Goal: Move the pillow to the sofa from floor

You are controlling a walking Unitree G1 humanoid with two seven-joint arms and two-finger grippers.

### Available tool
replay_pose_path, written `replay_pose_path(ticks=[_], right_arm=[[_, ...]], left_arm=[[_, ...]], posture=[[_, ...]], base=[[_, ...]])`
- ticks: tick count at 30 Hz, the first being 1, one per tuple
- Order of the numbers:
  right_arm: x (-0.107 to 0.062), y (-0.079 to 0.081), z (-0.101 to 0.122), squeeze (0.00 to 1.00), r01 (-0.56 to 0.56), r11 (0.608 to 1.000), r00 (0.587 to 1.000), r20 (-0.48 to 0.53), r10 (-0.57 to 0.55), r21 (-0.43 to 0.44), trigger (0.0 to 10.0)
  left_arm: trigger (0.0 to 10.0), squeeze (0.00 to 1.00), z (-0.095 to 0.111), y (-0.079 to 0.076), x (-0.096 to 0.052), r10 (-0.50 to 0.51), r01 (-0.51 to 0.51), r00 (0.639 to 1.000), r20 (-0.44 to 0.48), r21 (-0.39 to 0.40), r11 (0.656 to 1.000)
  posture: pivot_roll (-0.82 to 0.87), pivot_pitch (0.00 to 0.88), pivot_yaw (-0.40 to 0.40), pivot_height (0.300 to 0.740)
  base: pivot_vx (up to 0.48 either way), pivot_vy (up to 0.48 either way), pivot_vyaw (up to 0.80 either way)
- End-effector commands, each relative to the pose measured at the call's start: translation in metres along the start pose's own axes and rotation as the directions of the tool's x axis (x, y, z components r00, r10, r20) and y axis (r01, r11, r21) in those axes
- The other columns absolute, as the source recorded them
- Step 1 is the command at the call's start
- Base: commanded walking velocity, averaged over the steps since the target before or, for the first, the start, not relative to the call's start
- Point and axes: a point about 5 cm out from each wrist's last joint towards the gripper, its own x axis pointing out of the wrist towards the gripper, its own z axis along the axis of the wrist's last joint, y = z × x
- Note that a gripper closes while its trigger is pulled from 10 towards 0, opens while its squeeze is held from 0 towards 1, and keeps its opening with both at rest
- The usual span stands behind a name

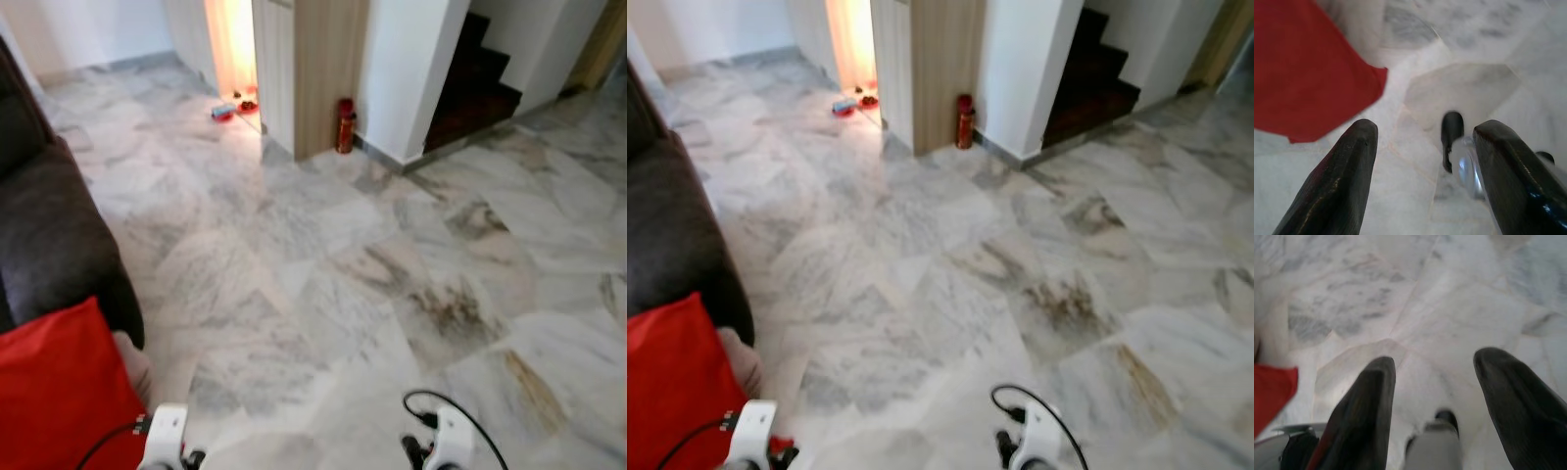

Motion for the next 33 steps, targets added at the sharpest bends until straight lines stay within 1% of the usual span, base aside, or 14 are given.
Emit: replay_pose_path(ticks=[1, 9, 18, 21, 23, 27, 30, 33], right_arm=[[-0.002, -0.01, -0.002, 0.0, 0.026, 1.0, 1.0, -0.01, -0.026, -0.002, 10.0], [-0.002, -0.009, -0.001, 0.0, 0.021, 1.0, 1.0, -0.008, -0.021, -0.002, 10.0], [-0.002, -0.009, -0.002, 0.0, 0.017, 1.0, 1.0, -0.012, -0.017, -0.006, 10.0], [-0.002, -0.008, -0.002, 0.0, 0.015, 1.0, 1.0, -0.012, -0.015, -0.006, 10.0], [-0.001, -0.008, -0.002, 0.0, 0.014, 1.0, 1.0, -0.012, -0.014, -0.007, 10.0], [-0.001, -0.007, -0.002, 0.0, 0.012, 1.0, 1.0, -0.011, -0.013, -0.007, 10.0], [-0.001, -0.007, -0.002, 0.0, 0.011, 1.0, 1.0, -0.011, -0.011, -0.007, 10.0], [-0.001, -0.007, -0.002, 0.0, 0.011, 1.0, 1.0, -0.012, -0.011, -0.008, 10.0]], left_arm=[[10.0, 0.0, -0.006, -0.001, -0.001, -0.006, 0.006, 1.0, -0.016, -0.005, 1.0], [10.0, 0.0, -0.014, 0.01, -0.004, 0.007, -0.008, 0.999, -0.035, -0.005, 1.0], [10.0, 0.0, -0.01, 0.01, -0.003, 0.009, -0.009, 0.999, -0.031, -0.012, 1.0], [10.0, 0.0, -0.006, 0.0, -0.001, 0.002, -0.002, 1.0, -0.025, -0.019, 1.0], [10.0, 0.0, -0.004, -0.009, 0.001, -0.008, 0.008, 1.0, -0.022, -0.018, 1.0], [10.0, 0.0, -0.002, -0.014, 0.001, -0.013, 0.013, 1.0, -0.021, -0.018, 1.0], [10.0, 0.0, -0.001, -0.023, 0.002, -0.021, 0.021, 1.0, -0.02, -0.02, 1.0], [10.0, 0.0, -0.001, -0.025, 0.002, -0.022, 0.022, 1.0, -0.021, -0.02, 1.0]], posture=[[-0.07, 0.0, -0.04, 0.74], [-0.07, 0.0, -0.043, 0.74], [-0.07, 0.0, -0.045, 0.74], [-0.07, 0.0, -0.045, 0.74], [-0.07, 0.0, -0.046, 0.74], [-0.07, 0.0, -0.046, 0.74], [-0.07, 0.0, -0.049, 0.74], [-0.07, 0.0, -0.049, 0.74]], base=[[0.0, 0.0, 0.8], [0.0, 0.0, 0.8], [0.0, 0.0, 0.8], [0.0, 0.0, 0.8], [0.0, 0.0, 0.8], [0.0, 0.0, 0.8], [0.0, 0.0, 0.8], [0.0, 0.0, 0.8]])
